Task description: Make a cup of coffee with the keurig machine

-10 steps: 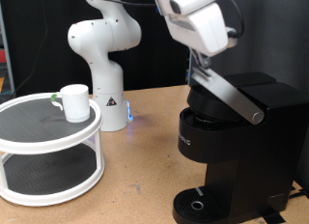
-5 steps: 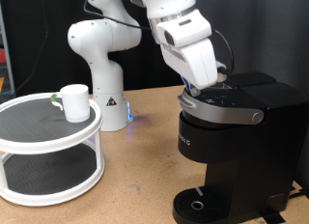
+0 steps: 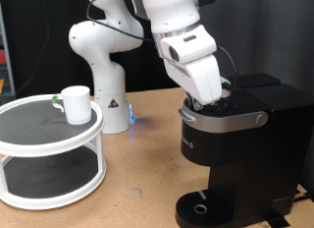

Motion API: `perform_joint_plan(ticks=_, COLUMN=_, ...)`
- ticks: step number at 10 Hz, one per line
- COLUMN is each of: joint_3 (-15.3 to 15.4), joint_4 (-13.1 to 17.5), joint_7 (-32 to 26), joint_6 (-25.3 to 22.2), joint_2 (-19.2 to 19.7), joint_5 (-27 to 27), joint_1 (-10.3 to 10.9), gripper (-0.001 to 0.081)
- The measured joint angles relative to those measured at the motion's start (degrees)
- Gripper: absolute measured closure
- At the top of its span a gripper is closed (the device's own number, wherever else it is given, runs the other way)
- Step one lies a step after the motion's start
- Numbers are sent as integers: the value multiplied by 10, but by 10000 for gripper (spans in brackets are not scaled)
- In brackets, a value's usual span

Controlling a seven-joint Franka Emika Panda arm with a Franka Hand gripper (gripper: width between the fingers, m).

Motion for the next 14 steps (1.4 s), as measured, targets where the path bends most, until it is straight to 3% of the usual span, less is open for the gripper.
perform_joint_plan(ticks=4, joint_3=-1, joint_4=0, joint_7=-5, joint_6=0, joint_2=0, joint_5=7, joint_1=0, gripper=799)
perform_joint_plan(ticks=7, joint_3=-2, joint_4=4, joint_7=-31, joint_6=-5, joint_2=-1, joint_5=56, joint_1=0, gripper=799)
perform_joint_plan(ticks=12, joint_3=-5, joint_4=38, joint_7=-33, joint_6=-67, joint_2=-29, joint_5=96, joint_1=-1, gripper=799)
perform_joint_plan(ticks=13, joint_3=-5, joint_4=36, joint_7=-31, joint_6=-63, joint_2=-28, joint_5=96, joint_1=-1, gripper=799)
perform_joint_plan(ticks=14, joint_3=0, joint_4=23, joint_7=1, joint_6=-1, joint_2=-30, joint_5=112, joint_1=-1, gripper=799)
